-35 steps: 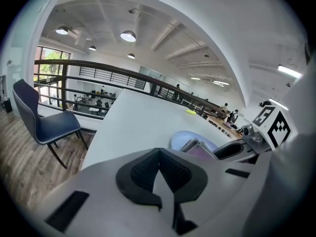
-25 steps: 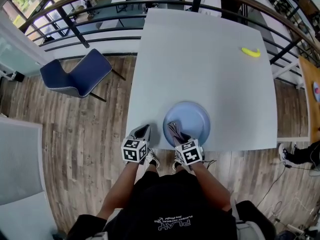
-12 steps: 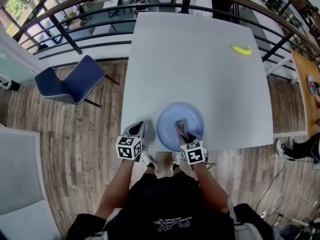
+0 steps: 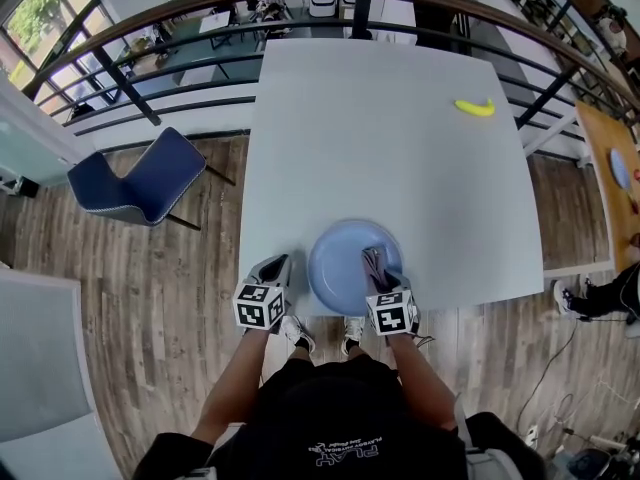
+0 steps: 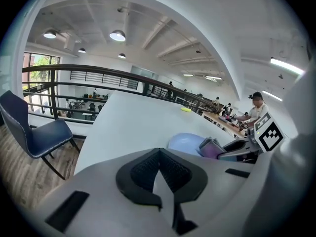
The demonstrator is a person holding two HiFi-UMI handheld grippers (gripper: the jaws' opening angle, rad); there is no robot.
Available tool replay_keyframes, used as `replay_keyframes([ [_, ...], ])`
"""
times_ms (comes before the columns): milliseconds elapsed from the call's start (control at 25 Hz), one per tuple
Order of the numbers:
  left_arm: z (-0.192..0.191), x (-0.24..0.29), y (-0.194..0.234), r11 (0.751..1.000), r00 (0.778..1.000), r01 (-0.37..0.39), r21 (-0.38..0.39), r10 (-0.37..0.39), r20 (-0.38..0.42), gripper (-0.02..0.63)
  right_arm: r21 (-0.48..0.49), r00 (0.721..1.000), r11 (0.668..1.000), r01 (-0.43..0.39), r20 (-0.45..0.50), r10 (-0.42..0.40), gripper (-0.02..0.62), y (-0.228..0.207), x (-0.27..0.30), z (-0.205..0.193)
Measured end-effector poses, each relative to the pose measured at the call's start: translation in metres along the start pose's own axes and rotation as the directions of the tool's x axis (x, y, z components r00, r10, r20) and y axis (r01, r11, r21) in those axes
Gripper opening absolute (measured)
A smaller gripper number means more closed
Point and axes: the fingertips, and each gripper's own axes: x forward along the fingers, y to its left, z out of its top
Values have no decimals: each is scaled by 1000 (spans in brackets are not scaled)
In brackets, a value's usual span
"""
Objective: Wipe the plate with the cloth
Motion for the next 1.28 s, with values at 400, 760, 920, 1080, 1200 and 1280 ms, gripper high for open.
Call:
replay_keyframes([
  [400,9,8,-13,996,999,49,72,-48,-11,12,15,997,1000,-10,74,8,120,-4,-5,24],
  [760,54,5,-31,992,995,64,106,-72,74,12,-38,965,999,-36,257,45,121,0,-27,91],
  [920,92,-2,-37,991,986,64,119,-82,148,12,-62,936,998,-29,348,49,120,-4,-45,129],
  [1080,128,-18,-51,991,969,69,115,-94,228,12,-64,897,998,-11,440,38,120,-17,-75,159],
  [1200,150,-28,-59,989,952,95,111,-123,280,12,-58,859,998,8,511,23,120,-25,-100,182],
  [1280,167,-32,-63,987,939,107,119,-140,316,12,-50,830,999,19,558,12,120,-30,-113,197],
])
